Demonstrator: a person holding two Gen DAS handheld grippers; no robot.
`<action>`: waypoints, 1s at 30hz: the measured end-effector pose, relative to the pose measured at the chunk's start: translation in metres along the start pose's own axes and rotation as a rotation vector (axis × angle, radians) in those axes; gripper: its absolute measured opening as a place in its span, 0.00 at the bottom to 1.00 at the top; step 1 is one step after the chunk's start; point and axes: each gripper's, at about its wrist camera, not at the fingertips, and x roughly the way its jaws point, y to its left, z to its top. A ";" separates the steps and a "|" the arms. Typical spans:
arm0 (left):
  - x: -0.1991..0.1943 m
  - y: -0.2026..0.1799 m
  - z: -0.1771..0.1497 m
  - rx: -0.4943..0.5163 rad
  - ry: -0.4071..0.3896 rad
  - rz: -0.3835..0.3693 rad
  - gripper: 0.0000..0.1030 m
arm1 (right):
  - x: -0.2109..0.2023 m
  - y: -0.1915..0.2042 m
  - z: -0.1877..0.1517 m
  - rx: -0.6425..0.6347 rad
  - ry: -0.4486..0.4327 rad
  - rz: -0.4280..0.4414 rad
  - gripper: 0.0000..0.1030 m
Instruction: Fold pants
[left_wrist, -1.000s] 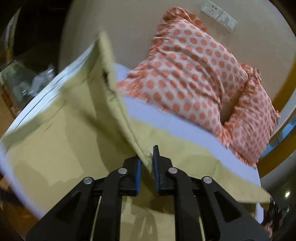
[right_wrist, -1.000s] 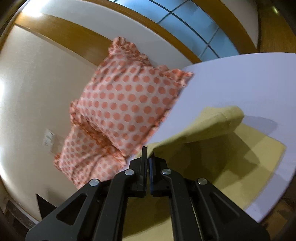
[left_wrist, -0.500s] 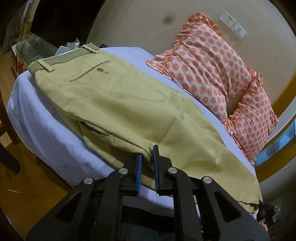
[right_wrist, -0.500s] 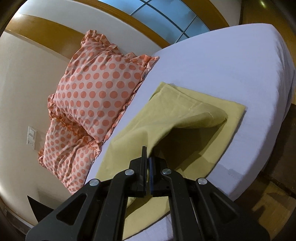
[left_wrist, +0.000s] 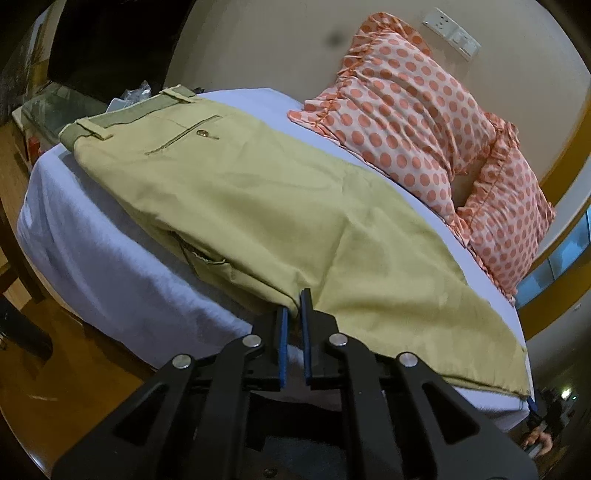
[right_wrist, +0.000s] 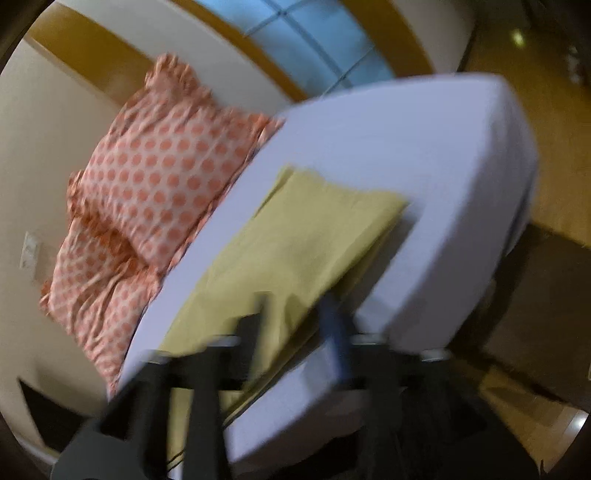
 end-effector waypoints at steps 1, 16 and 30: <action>-0.002 0.000 -0.001 0.012 -0.006 0.000 0.12 | -0.007 -0.003 0.002 0.000 -0.045 -0.010 0.65; -0.042 0.016 -0.008 0.000 -0.140 0.035 0.42 | 0.034 -0.003 -0.012 -0.103 -0.047 0.052 0.09; -0.044 0.026 -0.008 -0.049 -0.172 0.056 0.54 | 0.024 0.224 -0.082 -0.530 0.034 0.588 0.05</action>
